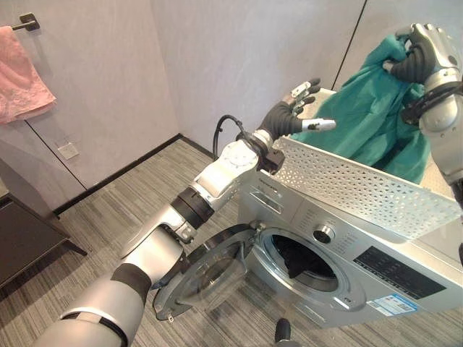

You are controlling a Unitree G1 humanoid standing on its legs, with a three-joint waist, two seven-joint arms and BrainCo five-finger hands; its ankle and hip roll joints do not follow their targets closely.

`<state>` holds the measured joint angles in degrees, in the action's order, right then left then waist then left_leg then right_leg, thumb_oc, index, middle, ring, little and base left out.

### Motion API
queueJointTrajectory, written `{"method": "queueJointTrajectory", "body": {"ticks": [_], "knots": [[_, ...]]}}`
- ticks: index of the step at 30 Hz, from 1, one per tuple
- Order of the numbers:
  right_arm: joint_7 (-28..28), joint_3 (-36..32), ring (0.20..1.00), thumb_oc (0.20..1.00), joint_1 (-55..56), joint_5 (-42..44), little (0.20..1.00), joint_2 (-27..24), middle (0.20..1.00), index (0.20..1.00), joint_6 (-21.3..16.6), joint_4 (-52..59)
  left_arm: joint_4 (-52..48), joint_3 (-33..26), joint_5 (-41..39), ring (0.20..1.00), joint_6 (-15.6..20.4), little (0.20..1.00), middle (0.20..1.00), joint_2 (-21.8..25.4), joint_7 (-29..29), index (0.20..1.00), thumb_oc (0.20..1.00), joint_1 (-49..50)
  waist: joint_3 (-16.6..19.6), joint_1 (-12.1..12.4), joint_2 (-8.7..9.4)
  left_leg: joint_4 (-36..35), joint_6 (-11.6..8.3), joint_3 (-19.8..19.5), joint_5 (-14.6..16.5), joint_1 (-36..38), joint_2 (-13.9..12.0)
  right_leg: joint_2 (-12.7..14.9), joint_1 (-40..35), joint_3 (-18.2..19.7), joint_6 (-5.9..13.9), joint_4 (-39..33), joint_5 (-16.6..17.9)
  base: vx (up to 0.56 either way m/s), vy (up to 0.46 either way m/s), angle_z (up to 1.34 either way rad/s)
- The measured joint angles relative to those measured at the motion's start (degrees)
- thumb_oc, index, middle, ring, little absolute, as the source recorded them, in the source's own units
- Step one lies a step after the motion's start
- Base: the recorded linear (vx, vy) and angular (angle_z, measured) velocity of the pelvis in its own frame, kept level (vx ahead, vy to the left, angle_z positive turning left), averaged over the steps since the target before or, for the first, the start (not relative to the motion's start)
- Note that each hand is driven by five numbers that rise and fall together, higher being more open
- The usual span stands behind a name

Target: Grab the laundry basket,head to the washer,open it,put in the laundry and shut it.

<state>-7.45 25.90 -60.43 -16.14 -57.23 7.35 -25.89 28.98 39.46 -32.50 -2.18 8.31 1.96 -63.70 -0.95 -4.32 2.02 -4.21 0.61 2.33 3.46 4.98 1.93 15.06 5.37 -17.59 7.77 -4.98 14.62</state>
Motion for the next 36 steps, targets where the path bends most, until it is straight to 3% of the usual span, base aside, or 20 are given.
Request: {"method": "queueJointTrajectory", "body": {"ticks": [8,17,26,32,36], "knots": [[-0.11,3.01,0.2,0.2,-6.84,3.75,0.2,2.38,0.2,0.2,-0.28,0.03,10.42,2.16,8.39,1.0,-1.15,1.0,1.0,-2.69,-0.89,1.0,1.0,-8.34,0.06,-1.28,0.05,-0.05,-0.27,1.29,0.02,-0.01,-0.45,-0.7,0.75,1.38,-0.14,0.0,-0.09,-0.01,-0.025,-0.08],[-0.28,3.0,0.2,0.2,-6.94,7.97,0.2,4.75,0.2,0.2,-0.17,0.81,16.93,1.57,8.74,1.0,-1.45,1.0,1.0,-4.18,1.63,1.0,1.0,-9.18,0.29,-1.37,0.05,-0.07,-0.7,1.68,-0.07,-0.04,-0.86,-1.24,0.87,1.85,-0.53,0.0,-0.38,0.0,-0.033,-0.03],[-2.73,2.99,0.2,0.2,-7.26,13.64,0.2,8.39,0.2,0.2,-0.15,3.77,23.42,-3.1,2.51,1.0,-1.46,1.0,1.0,-5.21,5.21,1.0,1.0,-13.26,0.58,-1.47,0.0,-0.11,-1.18,2.9,-0.16,-0.15,-1.4,-1.91,1.74,2.98,-0.76,0.0,-0.59,0.0,-0.039,-0.06],[-3.53,2.99,0.2,0.2,-7.97,15.34,0.2,9.07,0.2,0.2,-0.16,5.43,23.84,-3.21,-1.99,1.0,-1.2,1.0,1.0,-5.67,6.52,1.0,1.0,-14.78,0.72,-2.57,-0.23,-0.3,-1.27,2.94,-0.19,-0.17,-1.56,-2.09,1.87,2.97,-0.93,-0.01,-0.71,0.0,-0.008,0.0],[-3.53,2.96,0.2,0.2,-7.98,15.34,0.2,8.93,0.2,0.2,-0.15,6.93,23.49,-3.21,-3.68,1.0,-0.79,1.0,1.0,-6.17,6.46,1.0,1.0,-14.78,1.67,-2.8,-1.78,-0.95,-1.31,3.16,-0.24,-0.38,-1.47,-2.11,2.65,3.24,-0.92,-0.01,-0.71,0.0,-0.01,-0.04]]}}
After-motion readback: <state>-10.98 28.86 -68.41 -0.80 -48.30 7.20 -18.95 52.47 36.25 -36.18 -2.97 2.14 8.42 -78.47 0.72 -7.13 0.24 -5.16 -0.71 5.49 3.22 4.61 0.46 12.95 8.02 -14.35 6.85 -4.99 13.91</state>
